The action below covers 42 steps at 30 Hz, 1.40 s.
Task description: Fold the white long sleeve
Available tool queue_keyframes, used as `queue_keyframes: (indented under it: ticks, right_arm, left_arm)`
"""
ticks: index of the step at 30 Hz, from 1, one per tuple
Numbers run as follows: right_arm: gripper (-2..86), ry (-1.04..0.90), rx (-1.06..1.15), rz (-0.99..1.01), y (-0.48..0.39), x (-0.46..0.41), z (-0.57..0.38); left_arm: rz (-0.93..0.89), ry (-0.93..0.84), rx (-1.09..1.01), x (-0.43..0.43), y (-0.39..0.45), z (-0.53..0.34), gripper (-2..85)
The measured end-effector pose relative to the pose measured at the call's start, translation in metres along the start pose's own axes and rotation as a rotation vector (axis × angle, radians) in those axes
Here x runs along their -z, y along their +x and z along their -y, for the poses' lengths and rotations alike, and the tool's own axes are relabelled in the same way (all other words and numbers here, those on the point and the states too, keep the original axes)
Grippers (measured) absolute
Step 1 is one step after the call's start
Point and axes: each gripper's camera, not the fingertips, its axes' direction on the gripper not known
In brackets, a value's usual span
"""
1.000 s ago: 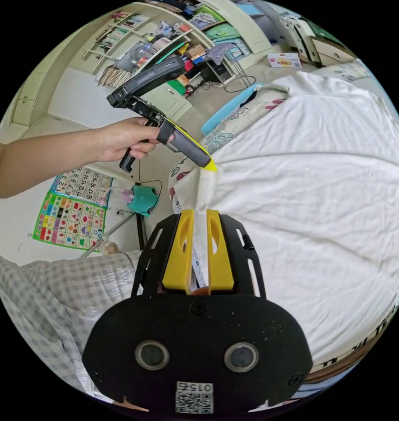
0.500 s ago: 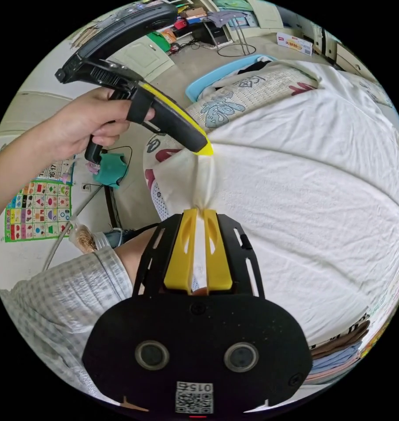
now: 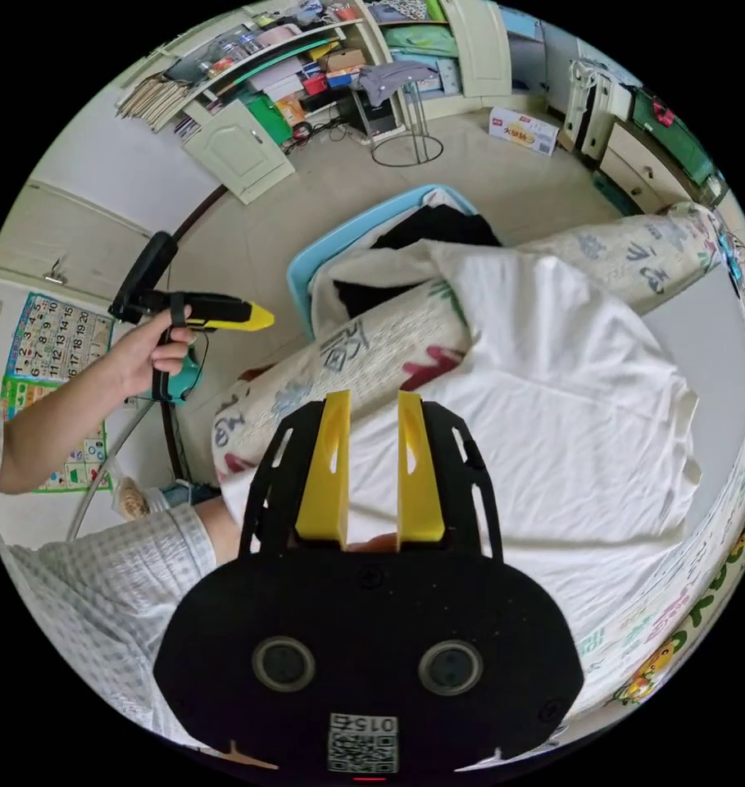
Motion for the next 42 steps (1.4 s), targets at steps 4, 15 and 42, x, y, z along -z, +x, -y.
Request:
queue_keyframes:
  ticks: [4, 15, 42]
  right_arm:
    - [11.0, 0.003, 0.027, -0.036, 0.056, -0.063, 0.125]
    - [7.6, -0.493, 0.069, -0.087, 0.138, -0.301, 0.289]
    - [3.1, -0.279, 0.473, 0.110, 0.077, -0.209, 0.158]
  left_arm:
    - [-0.126, 0.127, 0.165, 0.032, -0.041, 0.065, 8.7]
    - [-0.388, 0.160, 0.441, 0.050, -0.100, 0.159, 13.3]
    - [-0.516, 0.357, 0.568, 0.073, -0.147, 0.033, -0.2]
